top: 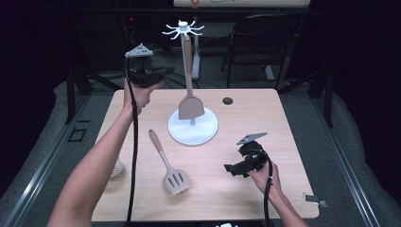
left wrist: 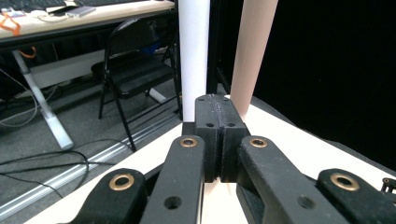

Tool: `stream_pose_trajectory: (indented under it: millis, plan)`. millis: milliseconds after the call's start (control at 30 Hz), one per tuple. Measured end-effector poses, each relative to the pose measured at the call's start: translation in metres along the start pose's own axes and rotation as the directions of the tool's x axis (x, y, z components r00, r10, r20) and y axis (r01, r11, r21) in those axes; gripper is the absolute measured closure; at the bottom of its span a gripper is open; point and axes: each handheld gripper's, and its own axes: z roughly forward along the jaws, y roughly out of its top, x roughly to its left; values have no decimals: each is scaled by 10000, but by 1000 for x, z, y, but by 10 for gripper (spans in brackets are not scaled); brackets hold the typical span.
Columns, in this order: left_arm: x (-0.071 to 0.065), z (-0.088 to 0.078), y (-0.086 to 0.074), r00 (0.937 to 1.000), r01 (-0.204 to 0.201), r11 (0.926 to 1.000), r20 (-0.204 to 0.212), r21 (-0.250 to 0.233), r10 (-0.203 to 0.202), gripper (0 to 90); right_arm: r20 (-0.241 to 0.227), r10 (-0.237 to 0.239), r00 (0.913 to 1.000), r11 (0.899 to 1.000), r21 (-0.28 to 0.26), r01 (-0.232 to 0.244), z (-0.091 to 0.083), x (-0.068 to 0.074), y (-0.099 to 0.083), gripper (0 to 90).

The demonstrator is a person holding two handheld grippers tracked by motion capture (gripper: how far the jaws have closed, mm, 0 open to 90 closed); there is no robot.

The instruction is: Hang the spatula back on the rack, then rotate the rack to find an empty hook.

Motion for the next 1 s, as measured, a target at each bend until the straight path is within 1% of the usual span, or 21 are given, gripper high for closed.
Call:
stream_pose_trajectory:
  millis: [67,100,200,233,267,367,467,500,533,567,733,800,833,900,1000]
  plan:
    - [-2,-1,4,9999,-105,9999,-58,-14,105,900,-16,34,10000,10000,-31,-34,0,-1,0,22]
    - [-3,-1,6,9999,-135,9999,-59,-26,135,900,-6,39,10000,9999,-127,-39,0,0,0,23]
    - [-6,-4,14,9995,-279,9996,-116,-106,277,900,9,37,10000,9999,-127,-37,0,0,0,23]
    - [-7,-4,16,9995,-282,9995,-118,-135,280,900,-4,32,10000,10000,-17,-32,-1,-1,-1,23]
    - [-8,-5,18,9993,-343,9992,-156,-219,339,900,-13,45,10000,10000,-13,-45,-1,-1,-1,23]
    - [-11,-8,26,9986,-486,9984,-235,-273,480,900,13,68,10000,10000,-70,-68,-1,-2,-1,24]
    - [-13,-10,32,9983,-511,9979,-289,-406,500,900,-47,91,9999,9999,-84,-92,0,-1,0,24]
    - [-13,-11,33,9982,-520,9976,-319,-467,505,900,-12,45,10000,10000,-4,-45,0,-1,0,24]
    - [-14,-12,35,9981,-540,9974,-335,-476,524,900,-96,65,9999,9999,-130,-66,1,0,1,26]
    - [-15,-13,38,9976,-603,9970,-376,-478,585,900,-8,-42,10000,10000,-23,42,0,0,1,25]
    - [-19,-16,46,9972,-673,9952,-387,-712,646,900,-66,-36,10000,10000,72,36,1,-1,-1,25]
    - [-21,-17,50,9965,-770,9942,-396,-752,742,900,-34,-40,10000,10000,65,40,0,-1,-1,26]
    - [-21,-17,51,9966,-767,9940,-372,-776,740,900,-18,-41,10000,10000,60,41,0,-1,-1,26]
    - [-22,-18,55,9960,-764,9939,-524,-800,724,900,-4,-4,10000,10000,48,4,0,-1,-1,26]
    - [-23,-19,61,9965,-614,9937,-626,-938,557,900,5,-21,10000,10000,28,21,0,-1,-1,26]
